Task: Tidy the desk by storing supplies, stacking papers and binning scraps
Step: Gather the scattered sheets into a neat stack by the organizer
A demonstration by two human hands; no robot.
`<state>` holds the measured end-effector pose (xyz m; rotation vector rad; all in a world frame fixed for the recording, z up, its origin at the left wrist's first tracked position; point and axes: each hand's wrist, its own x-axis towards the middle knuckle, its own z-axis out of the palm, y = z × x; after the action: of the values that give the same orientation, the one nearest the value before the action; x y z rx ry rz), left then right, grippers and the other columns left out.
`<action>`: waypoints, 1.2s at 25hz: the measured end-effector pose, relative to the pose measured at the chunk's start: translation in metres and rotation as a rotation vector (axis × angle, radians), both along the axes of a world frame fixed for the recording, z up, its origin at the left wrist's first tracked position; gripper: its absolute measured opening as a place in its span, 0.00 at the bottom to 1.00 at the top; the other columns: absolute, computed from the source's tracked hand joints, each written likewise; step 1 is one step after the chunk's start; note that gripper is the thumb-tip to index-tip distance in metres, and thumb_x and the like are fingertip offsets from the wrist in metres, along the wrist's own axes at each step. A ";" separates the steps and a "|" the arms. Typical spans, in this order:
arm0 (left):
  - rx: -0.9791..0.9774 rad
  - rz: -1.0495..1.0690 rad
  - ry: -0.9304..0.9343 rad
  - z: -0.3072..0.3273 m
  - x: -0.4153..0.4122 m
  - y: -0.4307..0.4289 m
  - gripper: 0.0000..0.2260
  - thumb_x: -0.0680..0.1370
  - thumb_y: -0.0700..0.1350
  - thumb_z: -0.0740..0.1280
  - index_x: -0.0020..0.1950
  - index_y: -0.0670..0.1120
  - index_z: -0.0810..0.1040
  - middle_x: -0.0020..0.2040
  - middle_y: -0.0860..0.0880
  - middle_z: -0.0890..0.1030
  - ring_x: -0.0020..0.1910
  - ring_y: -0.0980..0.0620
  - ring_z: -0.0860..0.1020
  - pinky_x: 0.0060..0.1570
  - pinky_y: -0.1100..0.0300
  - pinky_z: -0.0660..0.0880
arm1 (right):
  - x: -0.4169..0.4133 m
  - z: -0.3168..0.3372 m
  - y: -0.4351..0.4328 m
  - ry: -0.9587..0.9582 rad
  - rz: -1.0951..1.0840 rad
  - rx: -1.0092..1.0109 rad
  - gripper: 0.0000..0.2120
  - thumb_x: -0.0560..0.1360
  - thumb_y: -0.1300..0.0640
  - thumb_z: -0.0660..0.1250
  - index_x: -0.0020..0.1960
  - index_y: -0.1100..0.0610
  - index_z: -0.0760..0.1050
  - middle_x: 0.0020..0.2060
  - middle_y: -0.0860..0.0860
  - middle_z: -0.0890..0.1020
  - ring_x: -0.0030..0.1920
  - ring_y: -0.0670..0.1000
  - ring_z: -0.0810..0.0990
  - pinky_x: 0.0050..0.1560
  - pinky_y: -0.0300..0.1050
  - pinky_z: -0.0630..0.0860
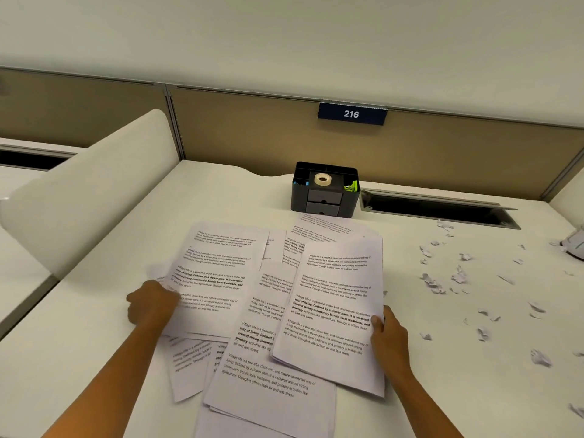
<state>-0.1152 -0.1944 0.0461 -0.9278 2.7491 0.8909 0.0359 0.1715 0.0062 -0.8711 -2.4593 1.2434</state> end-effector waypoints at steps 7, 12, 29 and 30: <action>0.129 -0.148 0.387 0.018 0.015 0.008 0.10 0.77 0.44 0.67 0.53 0.39 0.78 0.49 0.39 0.82 0.36 0.46 0.76 0.36 0.56 0.73 | -0.002 -0.004 0.001 -0.002 0.001 0.002 0.07 0.80 0.62 0.55 0.54 0.60 0.70 0.48 0.55 0.79 0.42 0.54 0.78 0.41 0.44 0.73; 0.127 -0.235 0.660 0.055 0.020 0.027 0.10 0.79 0.46 0.63 0.48 0.40 0.78 0.44 0.43 0.82 0.28 0.57 0.75 0.26 0.69 0.68 | -0.002 -0.005 0.001 -0.002 -0.008 0.000 0.08 0.80 0.61 0.55 0.56 0.59 0.70 0.47 0.53 0.78 0.44 0.55 0.79 0.44 0.49 0.78; 0.050 -0.480 1.058 0.173 0.037 0.075 0.09 0.77 0.50 0.67 0.48 0.45 0.78 0.44 0.53 0.80 0.32 0.58 0.76 0.33 0.77 0.67 | -0.002 -0.006 0.000 0.010 -0.029 -0.010 0.04 0.80 0.61 0.56 0.50 0.59 0.70 0.45 0.55 0.78 0.41 0.55 0.78 0.42 0.48 0.75; 0.091 -0.479 1.037 0.175 0.038 0.076 0.09 0.76 0.51 0.67 0.47 0.45 0.78 0.44 0.55 0.79 0.31 0.60 0.75 0.32 0.78 0.67 | -0.003 -0.006 0.001 0.005 -0.028 -0.012 0.04 0.80 0.61 0.56 0.50 0.59 0.70 0.46 0.55 0.78 0.42 0.56 0.78 0.43 0.47 0.75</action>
<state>-0.0775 -0.1181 0.2211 0.3788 3.3722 1.6918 0.0334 0.1724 -0.0001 -0.9011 -2.4292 1.2511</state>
